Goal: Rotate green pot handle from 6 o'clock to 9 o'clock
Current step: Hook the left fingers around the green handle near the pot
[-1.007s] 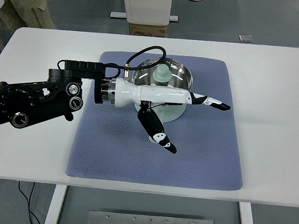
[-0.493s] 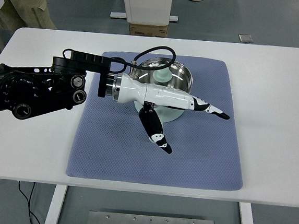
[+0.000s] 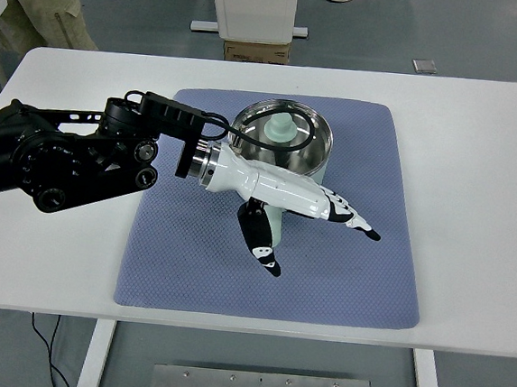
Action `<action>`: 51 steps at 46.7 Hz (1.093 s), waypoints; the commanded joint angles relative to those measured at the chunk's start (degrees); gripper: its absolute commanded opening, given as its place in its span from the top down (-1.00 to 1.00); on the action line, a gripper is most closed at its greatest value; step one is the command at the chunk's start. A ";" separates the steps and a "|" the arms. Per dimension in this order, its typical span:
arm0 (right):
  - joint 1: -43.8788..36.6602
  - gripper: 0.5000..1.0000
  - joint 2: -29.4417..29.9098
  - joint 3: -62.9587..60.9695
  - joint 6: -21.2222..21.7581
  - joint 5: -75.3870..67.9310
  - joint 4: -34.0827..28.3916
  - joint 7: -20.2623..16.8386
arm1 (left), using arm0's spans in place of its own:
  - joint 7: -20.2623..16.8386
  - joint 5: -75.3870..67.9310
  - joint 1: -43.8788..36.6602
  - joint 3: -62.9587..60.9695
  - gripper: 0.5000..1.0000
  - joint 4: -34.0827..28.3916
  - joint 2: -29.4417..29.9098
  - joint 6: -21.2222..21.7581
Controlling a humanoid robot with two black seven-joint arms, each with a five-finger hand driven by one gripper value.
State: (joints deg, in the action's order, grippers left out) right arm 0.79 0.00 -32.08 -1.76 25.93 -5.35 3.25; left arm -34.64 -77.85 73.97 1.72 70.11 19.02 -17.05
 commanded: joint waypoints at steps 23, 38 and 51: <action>0.00 -1.00 0.00 0.00 0.00 0.00 -0.01 0.00 | 0.01 -3.62 3.29 -4.44 -1.00 -1.20 -1.00 -0.35; 0.00 -1.00 0.00 0.00 0.00 0.00 -0.01 0.00 | 0.10 -3.54 3.55 -4.80 -1.00 -2.08 -1.26 -4.21; 0.00 -1.00 0.00 0.00 0.00 0.00 -0.01 0.00 | 0.10 -3.62 5.31 -6.64 -1.00 -3.66 -1.44 -5.27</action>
State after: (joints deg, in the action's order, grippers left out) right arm 0.79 0.00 -32.08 -1.76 25.93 -5.34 3.25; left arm -34.54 -81.46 79.03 -4.26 66.81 17.62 -22.32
